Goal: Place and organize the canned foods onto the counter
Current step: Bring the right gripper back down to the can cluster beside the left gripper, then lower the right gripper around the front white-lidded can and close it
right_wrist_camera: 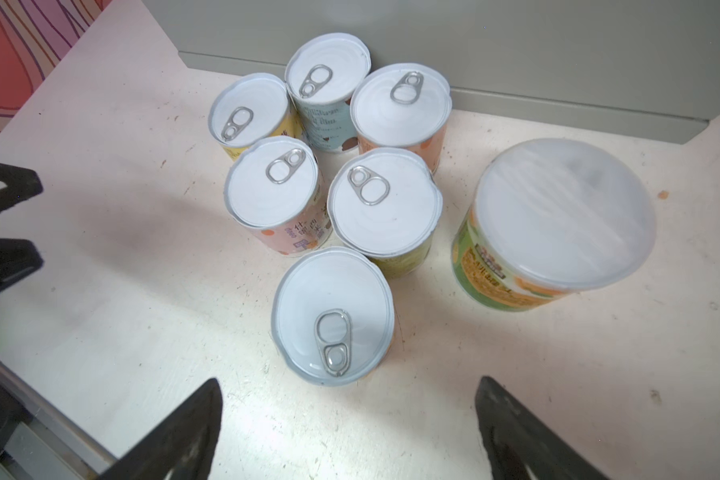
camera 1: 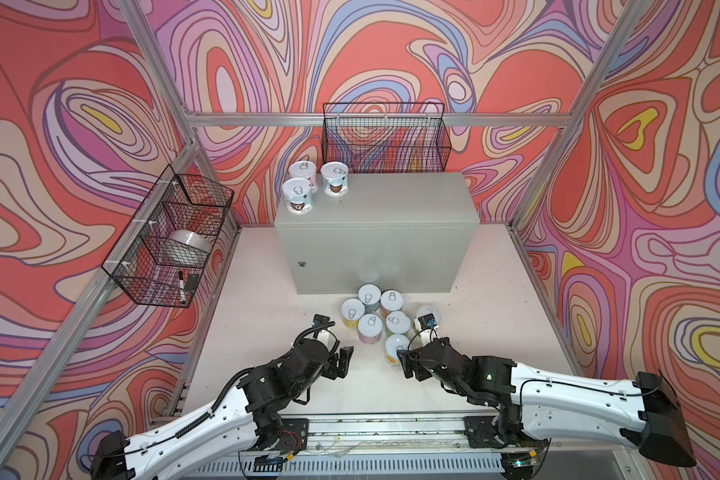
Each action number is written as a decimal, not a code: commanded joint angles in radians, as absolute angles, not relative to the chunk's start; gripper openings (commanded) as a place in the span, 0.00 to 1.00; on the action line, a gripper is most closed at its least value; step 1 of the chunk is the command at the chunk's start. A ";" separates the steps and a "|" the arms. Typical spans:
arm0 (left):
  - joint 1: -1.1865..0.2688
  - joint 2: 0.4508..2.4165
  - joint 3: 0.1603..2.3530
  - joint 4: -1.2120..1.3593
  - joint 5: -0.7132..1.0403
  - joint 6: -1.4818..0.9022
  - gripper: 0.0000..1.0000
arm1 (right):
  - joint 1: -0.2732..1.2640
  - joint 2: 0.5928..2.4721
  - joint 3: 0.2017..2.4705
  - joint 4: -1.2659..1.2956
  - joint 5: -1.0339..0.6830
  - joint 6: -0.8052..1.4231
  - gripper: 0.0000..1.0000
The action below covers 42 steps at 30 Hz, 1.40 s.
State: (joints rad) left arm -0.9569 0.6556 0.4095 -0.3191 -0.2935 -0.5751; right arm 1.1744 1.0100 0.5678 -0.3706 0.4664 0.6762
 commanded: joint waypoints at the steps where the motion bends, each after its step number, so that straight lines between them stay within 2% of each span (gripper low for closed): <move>1: -0.962 0.656 0.397 -0.342 -0.324 -0.595 0.90 | 1.188 1.039 0.524 -0.265 0.489 0.719 0.98; 20: -0.962 0.794 0.364 -0.170 -0.278 -0.612 0.89 | 1.189 1.409 0.457 0.165 0.518 0.658 0.98; 25: -0.963 0.798 0.346 -0.144 -0.272 -0.621 0.90 | 1.187 1.477 0.461 0.221 0.556 0.650 0.98; 31: -0.962 0.816 0.355 -0.150 -0.289 -0.610 0.98 | 1.172 1.534 0.497 0.239 0.581 0.634 0.98; 42: -0.963 0.806 0.386 -0.221 -0.403 -0.594 0.97 | 1.163 1.599 0.507 0.275 0.592 0.633 0.95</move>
State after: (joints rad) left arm -0.9569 0.8192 0.3595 -0.1905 -0.3580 -0.5957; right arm 1.1698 1.5879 0.5060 0.2440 0.5682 0.6403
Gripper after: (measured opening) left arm 0.971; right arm 0.958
